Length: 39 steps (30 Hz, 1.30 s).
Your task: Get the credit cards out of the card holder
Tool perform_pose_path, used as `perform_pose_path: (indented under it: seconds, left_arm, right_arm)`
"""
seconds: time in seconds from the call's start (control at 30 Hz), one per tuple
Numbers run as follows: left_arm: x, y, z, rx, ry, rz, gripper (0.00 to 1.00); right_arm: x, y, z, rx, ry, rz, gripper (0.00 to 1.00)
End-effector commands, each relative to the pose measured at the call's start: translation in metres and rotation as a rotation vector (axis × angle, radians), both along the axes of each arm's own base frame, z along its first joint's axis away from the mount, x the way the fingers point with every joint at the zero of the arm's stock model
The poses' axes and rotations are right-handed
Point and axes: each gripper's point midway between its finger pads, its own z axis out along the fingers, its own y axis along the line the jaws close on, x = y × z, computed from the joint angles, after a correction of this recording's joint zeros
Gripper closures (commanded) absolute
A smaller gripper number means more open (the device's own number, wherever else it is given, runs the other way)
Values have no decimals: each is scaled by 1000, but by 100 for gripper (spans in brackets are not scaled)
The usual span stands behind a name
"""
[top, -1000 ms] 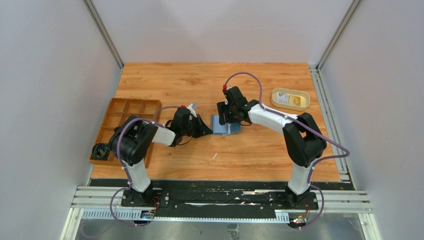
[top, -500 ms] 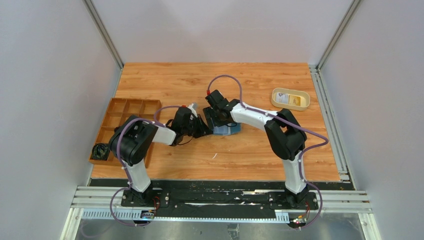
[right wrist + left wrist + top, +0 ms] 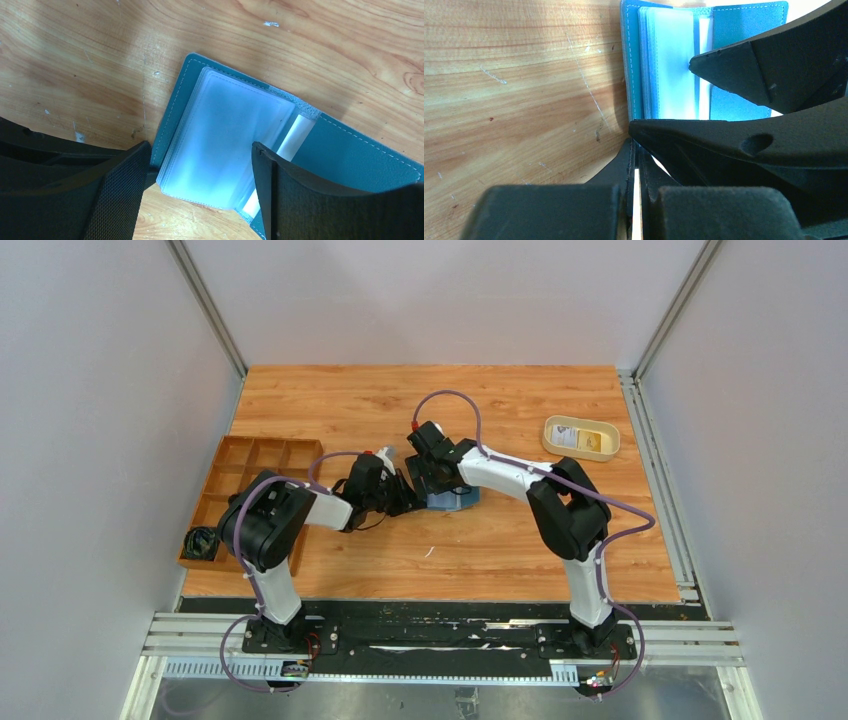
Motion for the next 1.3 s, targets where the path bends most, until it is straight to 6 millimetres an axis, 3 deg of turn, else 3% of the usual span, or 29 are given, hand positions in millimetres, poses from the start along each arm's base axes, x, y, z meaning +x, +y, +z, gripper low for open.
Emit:
perform_pose_path:
  seconds: [0.0, 0.67, 1.27]
  left_arm:
    - [-1, 1, -5, 35, 0, -3, 100]
    - [0, -3, -8, 30, 23, -24, 100]
    - [2, -1, -2, 49, 9, -14, 100]
  right_arm:
    - [-7, -22, -6, -90, -1, -17, 23]
    - [2, -21, 28, 58, -85, -42, 23]
    - [3, -18, -9, -25, 6, -15, 24]
